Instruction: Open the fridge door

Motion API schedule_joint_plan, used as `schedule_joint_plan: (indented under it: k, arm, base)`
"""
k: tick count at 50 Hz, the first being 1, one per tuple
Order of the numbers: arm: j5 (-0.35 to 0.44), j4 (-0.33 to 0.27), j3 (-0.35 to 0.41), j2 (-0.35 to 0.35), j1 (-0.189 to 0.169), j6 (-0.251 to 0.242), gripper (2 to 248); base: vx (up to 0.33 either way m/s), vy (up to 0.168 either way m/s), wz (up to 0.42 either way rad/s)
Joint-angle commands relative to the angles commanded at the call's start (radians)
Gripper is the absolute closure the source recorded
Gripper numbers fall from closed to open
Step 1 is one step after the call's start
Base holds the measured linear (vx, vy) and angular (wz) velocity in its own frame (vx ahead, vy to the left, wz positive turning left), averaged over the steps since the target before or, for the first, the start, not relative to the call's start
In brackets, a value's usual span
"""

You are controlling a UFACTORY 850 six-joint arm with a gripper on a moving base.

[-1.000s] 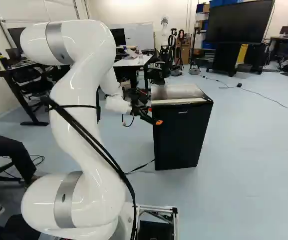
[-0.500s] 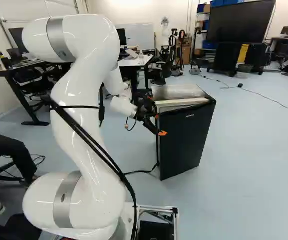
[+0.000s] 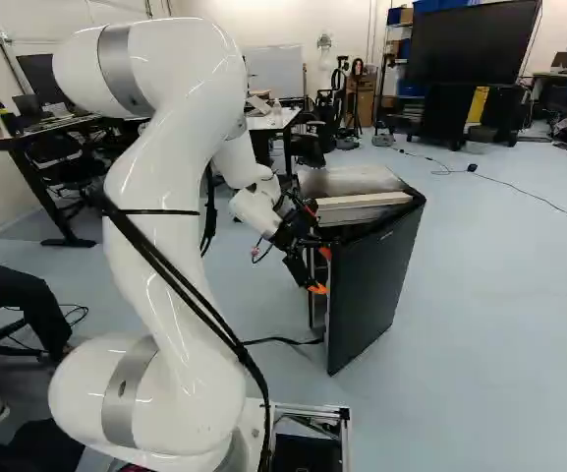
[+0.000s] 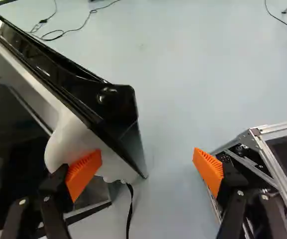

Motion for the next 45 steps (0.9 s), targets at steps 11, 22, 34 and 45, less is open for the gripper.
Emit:
schedule_joint_plan:
  k: [11, 22, 34, 45]
  arm:
    - [-0.015, 0.118, 0.021, 0.01, -0.044, 0.0, 3]
    - [-0.024, 0.204, 0.041, 0.019, -0.09, 0.0, 3]
    - [-0.024, 0.218, 0.055, 0.024, -0.11, 0.0, 3]
    - [0.008, 0.21, 0.055, 0.025, -0.111, 0.0, 3]
  base:
    - [0.0, 0.0, 0.0]
    - [0.0, 0.0, 0.0]
    - [0.0, 0.0, 0.0]
    - [0.0, 0.0, 0.0]
